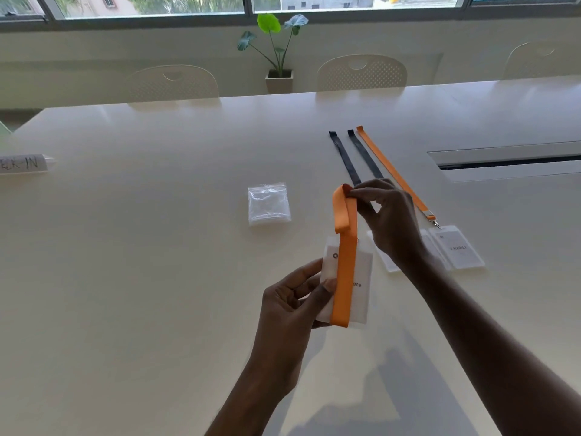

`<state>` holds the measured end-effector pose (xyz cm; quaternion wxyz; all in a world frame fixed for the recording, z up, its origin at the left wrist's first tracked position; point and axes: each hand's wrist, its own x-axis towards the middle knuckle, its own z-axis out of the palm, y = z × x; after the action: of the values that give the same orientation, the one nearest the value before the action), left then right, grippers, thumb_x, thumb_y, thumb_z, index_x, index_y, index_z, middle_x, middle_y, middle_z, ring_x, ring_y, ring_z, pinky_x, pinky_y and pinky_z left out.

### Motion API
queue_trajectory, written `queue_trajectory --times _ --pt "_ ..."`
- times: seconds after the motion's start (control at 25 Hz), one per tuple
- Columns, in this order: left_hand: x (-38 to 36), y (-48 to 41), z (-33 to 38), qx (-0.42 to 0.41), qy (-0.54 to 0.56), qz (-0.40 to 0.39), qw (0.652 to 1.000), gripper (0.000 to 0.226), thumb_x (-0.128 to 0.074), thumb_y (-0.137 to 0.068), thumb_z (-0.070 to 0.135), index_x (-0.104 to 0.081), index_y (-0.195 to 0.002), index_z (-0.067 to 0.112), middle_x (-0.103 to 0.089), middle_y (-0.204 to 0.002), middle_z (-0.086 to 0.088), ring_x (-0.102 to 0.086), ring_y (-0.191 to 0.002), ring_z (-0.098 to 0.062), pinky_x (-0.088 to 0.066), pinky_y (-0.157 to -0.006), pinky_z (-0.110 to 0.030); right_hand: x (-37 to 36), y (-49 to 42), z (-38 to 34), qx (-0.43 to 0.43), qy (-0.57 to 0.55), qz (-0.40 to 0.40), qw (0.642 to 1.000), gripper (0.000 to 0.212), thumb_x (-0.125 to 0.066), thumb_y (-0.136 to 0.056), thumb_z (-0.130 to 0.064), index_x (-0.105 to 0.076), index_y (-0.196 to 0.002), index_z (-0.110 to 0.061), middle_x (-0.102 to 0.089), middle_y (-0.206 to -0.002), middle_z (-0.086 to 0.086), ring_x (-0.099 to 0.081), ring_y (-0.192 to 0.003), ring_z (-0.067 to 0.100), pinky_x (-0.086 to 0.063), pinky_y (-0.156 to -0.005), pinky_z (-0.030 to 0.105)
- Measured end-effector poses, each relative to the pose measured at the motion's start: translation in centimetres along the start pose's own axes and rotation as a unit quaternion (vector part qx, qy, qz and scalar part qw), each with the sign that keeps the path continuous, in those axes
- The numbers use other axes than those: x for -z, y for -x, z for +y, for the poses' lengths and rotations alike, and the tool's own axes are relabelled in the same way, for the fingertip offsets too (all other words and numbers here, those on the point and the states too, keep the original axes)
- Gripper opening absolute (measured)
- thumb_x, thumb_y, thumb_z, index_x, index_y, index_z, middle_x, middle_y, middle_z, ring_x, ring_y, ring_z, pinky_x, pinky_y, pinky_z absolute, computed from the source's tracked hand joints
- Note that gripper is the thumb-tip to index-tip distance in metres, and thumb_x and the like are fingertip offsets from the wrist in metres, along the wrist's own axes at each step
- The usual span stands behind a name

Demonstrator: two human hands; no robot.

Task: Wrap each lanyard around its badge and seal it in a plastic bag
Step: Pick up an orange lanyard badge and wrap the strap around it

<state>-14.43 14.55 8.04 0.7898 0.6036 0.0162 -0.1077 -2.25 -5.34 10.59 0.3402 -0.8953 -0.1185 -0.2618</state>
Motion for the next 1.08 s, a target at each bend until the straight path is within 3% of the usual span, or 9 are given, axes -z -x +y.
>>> queue_trajectory --times 0.16,0.28,0.52,0.76,0.88,0.92,1.0,1.04,1.08 --pt "0.0 -0.3 0.0 -0.007 0.008 0.014 1.000 0.045 -0.082 -0.073 0.038 -0.077 -0.118 0.031 -0.080 -0.119 0.002 -0.078 -0.108 -0.023 -0.066 -0.088 -0.047 -1.6 2.0 0.9 -0.019 -0.034 -0.059 0.997 0.018 -0.074 -0.091 -0.006 -0.077 -0.107 0.000 -0.074 -0.108 0.017 -0.065 -0.102 0.022 -0.058 -0.088 0.037" --pt "0.3 -0.4 -0.2 -0.011 0.009 0.038 0.999 0.045 -0.082 -0.074 0.030 -0.076 -0.119 0.026 -0.081 -0.115 0.000 -0.079 -0.104 -0.023 -0.067 -0.084 -0.044 -2.5 3.5 1.3 -0.054 -0.003 -0.065 0.996 0.017 -0.075 -0.092 -0.010 -0.078 -0.106 -0.002 -0.075 -0.114 0.014 -0.068 -0.109 0.027 -0.056 -0.095 0.050" --pt "0.5 -0.3 -0.5 0.013 0.013 0.013 1.000 0.046 -0.087 -0.070 0.034 -0.081 -0.114 0.025 -0.081 -0.115 -0.005 -0.079 -0.104 -0.028 -0.067 -0.078 -0.040 -3.4 4.9 0.9 -0.090 -0.066 -0.102 0.989 0.019 -0.079 -0.090 -0.015 -0.080 -0.101 0.001 -0.076 -0.110 0.015 -0.069 -0.105 0.029 -0.057 -0.091 0.054" --pt "1.0 -0.7 -0.5 0.042 0.045 -0.018 0.998 0.044 -0.089 -0.068 0.034 -0.082 -0.111 0.030 -0.080 -0.117 -0.010 -0.078 -0.106 -0.031 -0.066 -0.079 -0.040 -3.2 6.2 -0.9 -0.137 -0.176 -0.101 0.970 0.090 -0.055 -0.076 -0.081 -0.076 -0.097 0.003 -0.076 -0.103 0.018 -0.072 -0.094 0.032 -0.057 -0.084 0.045" --pt "1.1 -1.0 -0.5 0.034 0.064 -0.001 0.997 0.046 -0.089 -0.069 0.030 -0.082 -0.113 0.024 -0.080 -0.117 -0.012 -0.078 -0.106 -0.031 -0.066 -0.078 -0.039 -3.7 7.5 -1.5 -0.225 -0.232 -0.103 0.941 0.039 -0.058 -0.096 -0.047 -0.070 -0.085 -0.012 -0.078 -0.077 -0.009 -0.074 -0.071 0.006 -0.053 -0.069 0.035" --pt "1.1 -1.2 -0.4 0.025 0.070 0.010 0.997 0.047 -0.089 -0.069 0.028 -0.081 -0.115 0.021 -0.080 -0.116 -0.012 -0.079 -0.106 -0.031 -0.066 -0.077 -0.039 -3.9 8.0 -2.0 -0.240 -0.258 -0.111 0.929 0.041 -0.058 -0.098 -0.049 -0.068 -0.085 -0.012 -0.077 -0.074 -0.008 -0.074 -0.068 0.005 -0.055 -0.067 0.035" --pt "1.4 -1.7 -0.1 0.003 0.072 0.036 0.997 0.050 -0.088 -0.072 0.025 -0.078 -0.121 0.016 -0.080 -0.116 -0.012 -0.078 -0.106 -0.030 -0.066 -0.079 -0.040 -4.6 9.2 -2.9 -0.205 -0.271 -0.137 0.931 0.071 -0.060 -0.086 -0.073 -0.071 -0.095 -0.004 -0.078 -0.088 0.010 -0.078 -0.080 0.023 -0.064 -0.072 0.044" --pt "1.4 -2.0 0.0 -0.007 0.070 0.048 0.996 0.052 -0.086 -0.074 0.023 -0.075 -0.123 0.015 -0.080 -0.116 -0.011 -0.078 -0.107 -0.030 -0.066 -0.082 -0.040 -4.8 10.0 -3.3 -0.175 -0.278 -0.154 0.932 0.068 -0.062 -0.085 -0.072 -0.072 -0.099 -0.006 -0.077 -0.095 0.016 -0.078 -0.087 0.031 -0.065 -0.077 0.049" --pt "1.5 -2.2 0.1 -0.016 0.069 0.058 0.996 0.051 -0.084 -0.075 0.021 -0.073 -0.125 0.015 -0.081 -0.116 -0.010 -0.078 -0.107 -0.029 -0.066 -0.084 -0.040 -4.9 10.5 -3.8 -0.191 -0.299 -0.155 0.922 0.047 -0.066 -0.089 -0.059 -0.073 -0.103 -0.014 -0.077 -0.100 0.016 -0.077 -0.092 0.032 -0.064 -0.083 0.053"
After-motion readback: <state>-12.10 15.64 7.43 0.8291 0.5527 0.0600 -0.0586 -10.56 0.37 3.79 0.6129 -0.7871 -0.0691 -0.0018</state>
